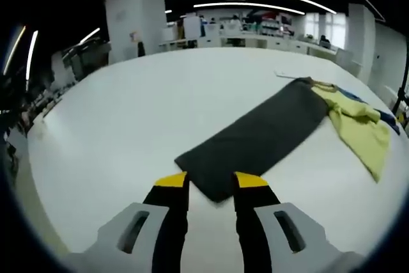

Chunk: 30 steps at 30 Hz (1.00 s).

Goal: Fold the garment on the visible template until the final outline fits inside the template.

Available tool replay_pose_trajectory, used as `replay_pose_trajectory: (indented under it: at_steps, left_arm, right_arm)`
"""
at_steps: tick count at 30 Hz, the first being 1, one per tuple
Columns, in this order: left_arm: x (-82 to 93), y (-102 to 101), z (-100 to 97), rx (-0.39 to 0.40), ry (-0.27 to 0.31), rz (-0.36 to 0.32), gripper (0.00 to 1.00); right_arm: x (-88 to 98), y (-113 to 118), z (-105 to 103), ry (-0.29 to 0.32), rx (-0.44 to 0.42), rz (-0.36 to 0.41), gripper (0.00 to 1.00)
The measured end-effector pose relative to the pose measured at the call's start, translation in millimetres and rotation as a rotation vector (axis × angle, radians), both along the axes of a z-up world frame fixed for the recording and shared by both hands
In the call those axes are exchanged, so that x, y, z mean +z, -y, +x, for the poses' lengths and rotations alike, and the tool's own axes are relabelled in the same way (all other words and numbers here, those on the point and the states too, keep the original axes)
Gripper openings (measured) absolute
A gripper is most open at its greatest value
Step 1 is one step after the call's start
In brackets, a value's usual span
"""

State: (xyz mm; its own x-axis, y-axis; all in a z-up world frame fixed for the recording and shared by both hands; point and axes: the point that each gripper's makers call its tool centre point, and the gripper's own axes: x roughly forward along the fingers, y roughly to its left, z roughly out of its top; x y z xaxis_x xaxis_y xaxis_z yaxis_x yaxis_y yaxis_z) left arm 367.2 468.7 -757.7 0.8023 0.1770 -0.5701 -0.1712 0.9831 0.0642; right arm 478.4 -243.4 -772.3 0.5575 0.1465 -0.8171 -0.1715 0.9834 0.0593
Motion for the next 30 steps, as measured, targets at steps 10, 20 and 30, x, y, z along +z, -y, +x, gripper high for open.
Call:
replay_pose_trajectory:
  at_steps: [10, 20, 30]
  left_arm:
    - [-9.1, -11.8, -3.6, 0.039, -0.035, 0.024, 0.28]
    - [-18.0, -18.4, -1.8, 0.065, -0.060, 0.031, 0.26]
    - [-30.6, -15.9, -7.0, 0.118, -0.096, -0.051, 0.21]
  right_arm:
    - [-9.4, -0.9, -23.5, -0.011, -0.117, -0.048, 0.32]
    - [-21.4, -2.6, -24.2, -0.005, -0.239, -0.046, 0.27]
    - [-26.6, -3.8, -24.3, 0.026, -0.308, -0.055, 0.19]
